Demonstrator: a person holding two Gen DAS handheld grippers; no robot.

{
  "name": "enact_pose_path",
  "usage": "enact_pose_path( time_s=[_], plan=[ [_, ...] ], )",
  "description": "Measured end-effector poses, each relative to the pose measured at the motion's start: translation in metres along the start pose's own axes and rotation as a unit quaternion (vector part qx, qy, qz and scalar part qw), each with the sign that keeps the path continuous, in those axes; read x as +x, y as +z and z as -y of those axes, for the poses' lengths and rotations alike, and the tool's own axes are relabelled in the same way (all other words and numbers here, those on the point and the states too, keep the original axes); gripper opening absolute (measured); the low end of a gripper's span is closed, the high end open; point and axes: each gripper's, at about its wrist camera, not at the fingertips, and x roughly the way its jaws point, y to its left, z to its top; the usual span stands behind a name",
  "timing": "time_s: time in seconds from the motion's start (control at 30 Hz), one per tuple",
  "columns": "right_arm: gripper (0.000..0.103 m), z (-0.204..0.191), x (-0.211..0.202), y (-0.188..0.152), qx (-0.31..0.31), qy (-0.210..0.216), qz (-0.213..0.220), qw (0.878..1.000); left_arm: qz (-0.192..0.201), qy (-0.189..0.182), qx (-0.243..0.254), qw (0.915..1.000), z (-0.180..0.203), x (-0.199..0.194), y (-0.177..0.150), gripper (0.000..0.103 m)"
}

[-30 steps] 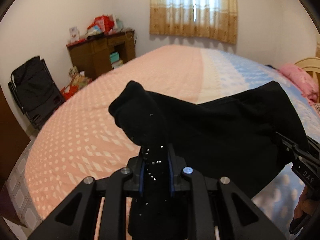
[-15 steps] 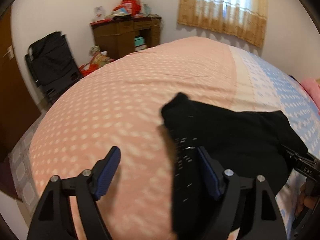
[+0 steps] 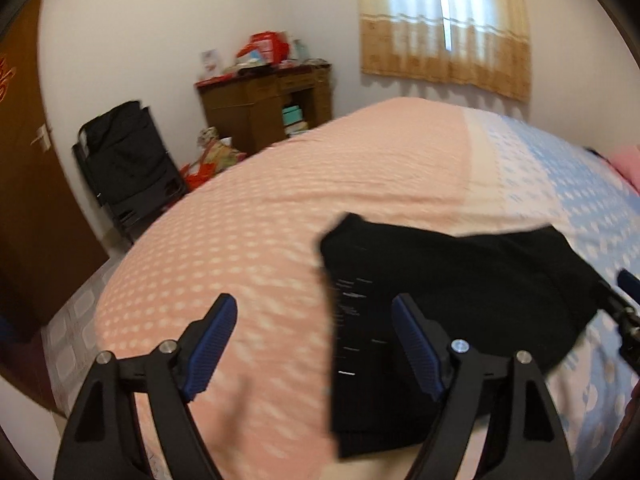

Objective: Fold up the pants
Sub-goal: 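Lower the folded pants onto the bed and open both grippers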

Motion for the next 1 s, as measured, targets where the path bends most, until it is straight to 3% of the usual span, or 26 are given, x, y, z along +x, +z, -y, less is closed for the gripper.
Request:
enact_pose_path(
  time_s=[0.13,0.27,0.33,0.53,0.7,0.8,1.0],
  plan=[
    [0.071,-0.017,0.016,-0.006,-0.02,0.008,-0.061,0.998,-0.054,0.002,0.011,0.9985,0.015,0.017,-0.015,0.082],
    [0.071,-0.011,0.029,-0.019,-0.01,-0.001,-0.11,0.994,-0.042,0.018,0.029,0.9985,0.016,0.015,-0.023,0.087],
    [0.071,-0.002,0.023,-0.024,0.032,0.005,-0.113,0.993,-0.041,0.025,0.032,0.9983,0.014,0.009,-0.022,0.087],
    [0.071,0.005,-0.044,-0.031,0.134,-0.03,-0.05,0.989,-0.019,0.021,0.046,0.9986,0.017,-0.019,-0.028,0.087],
    [0.071,-0.016,-0.107,-0.038,0.138,-0.069,0.028,0.988,-0.006,-0.004,0.047,0.9989,0.014,-0.047,-0.035,0.09],
    [0.071,-0.026,-0.136,-0.039,0.131,-0.055,0.077,0.987,0.011,0.0,0.053,0.9986,0.013,-0.066,-0.035,0.096],
    [0.071,-0.031,-0.164,-0.039,0.147,-0.051,0.118,0.981,0.056,0.002,0.042,0.9975,0.01,-0.102,-0.035,0.103]
  ],
)
